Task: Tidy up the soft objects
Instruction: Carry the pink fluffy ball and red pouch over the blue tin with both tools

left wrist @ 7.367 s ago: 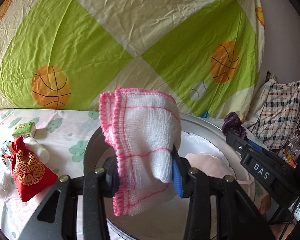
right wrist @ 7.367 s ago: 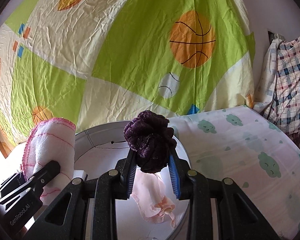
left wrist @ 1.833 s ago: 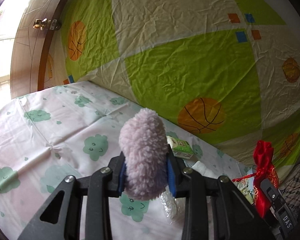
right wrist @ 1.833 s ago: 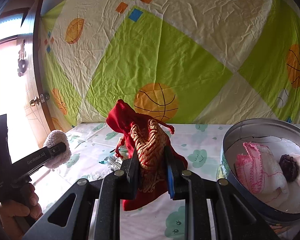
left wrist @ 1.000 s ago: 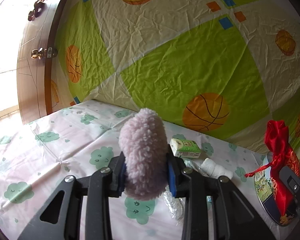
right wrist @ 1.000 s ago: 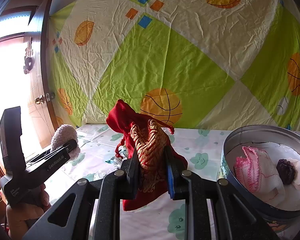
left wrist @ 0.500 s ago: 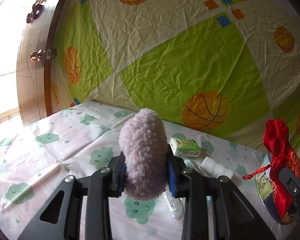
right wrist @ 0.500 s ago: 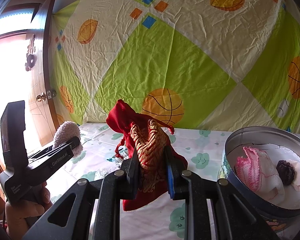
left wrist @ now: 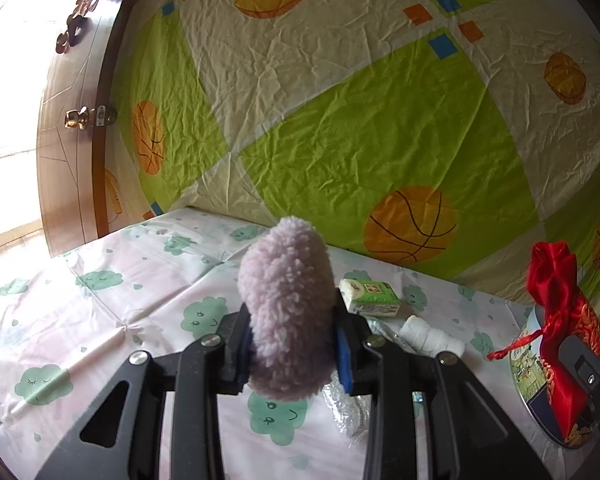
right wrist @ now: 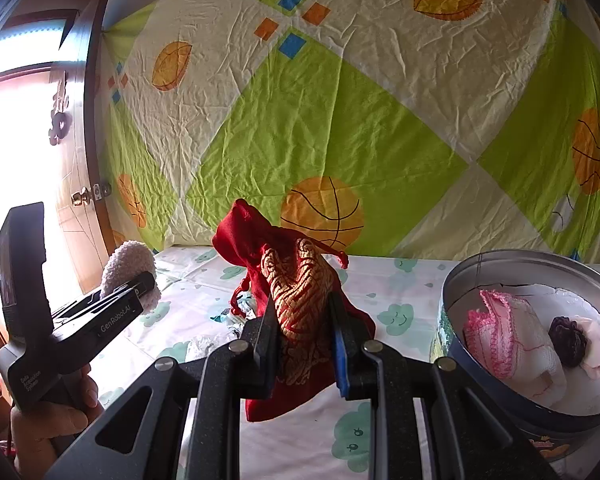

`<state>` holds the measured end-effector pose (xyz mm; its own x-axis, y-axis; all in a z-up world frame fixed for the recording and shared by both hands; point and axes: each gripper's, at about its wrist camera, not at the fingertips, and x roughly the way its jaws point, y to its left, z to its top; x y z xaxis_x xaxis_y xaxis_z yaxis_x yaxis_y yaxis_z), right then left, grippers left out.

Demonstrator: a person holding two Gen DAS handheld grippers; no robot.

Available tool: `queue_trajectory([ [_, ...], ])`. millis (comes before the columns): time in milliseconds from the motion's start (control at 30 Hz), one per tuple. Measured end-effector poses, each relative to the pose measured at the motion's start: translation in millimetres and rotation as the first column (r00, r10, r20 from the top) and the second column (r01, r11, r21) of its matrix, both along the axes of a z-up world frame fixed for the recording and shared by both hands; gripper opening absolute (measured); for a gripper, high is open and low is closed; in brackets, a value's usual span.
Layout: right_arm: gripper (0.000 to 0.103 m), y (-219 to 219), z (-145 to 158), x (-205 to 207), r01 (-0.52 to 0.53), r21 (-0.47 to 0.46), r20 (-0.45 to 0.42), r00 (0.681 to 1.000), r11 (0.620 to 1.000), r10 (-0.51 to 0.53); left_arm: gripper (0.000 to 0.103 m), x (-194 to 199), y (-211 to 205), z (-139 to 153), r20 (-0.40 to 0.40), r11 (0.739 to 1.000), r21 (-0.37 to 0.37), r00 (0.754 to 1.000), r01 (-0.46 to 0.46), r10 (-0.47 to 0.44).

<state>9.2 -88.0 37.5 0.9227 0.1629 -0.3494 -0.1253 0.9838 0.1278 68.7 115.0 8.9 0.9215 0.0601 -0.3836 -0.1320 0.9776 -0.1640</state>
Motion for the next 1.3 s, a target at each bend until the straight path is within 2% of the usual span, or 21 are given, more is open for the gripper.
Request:
queue_trajectory([
  [267,0.024,-4,3,-5,0.004,0.000,0.016,1.000,1.000,-0.004,0.032,-7,-20,1,0.011,0.999,0.045,1.000,0.019,-0.020],
  [1300,0.024,-49,13,-27,0.070,0.005,0.069,0.995,0.998,-0.070,0.032,-27,-86,1,-0.015,0.992,0.048,0.993,0.114,-0.114],
])
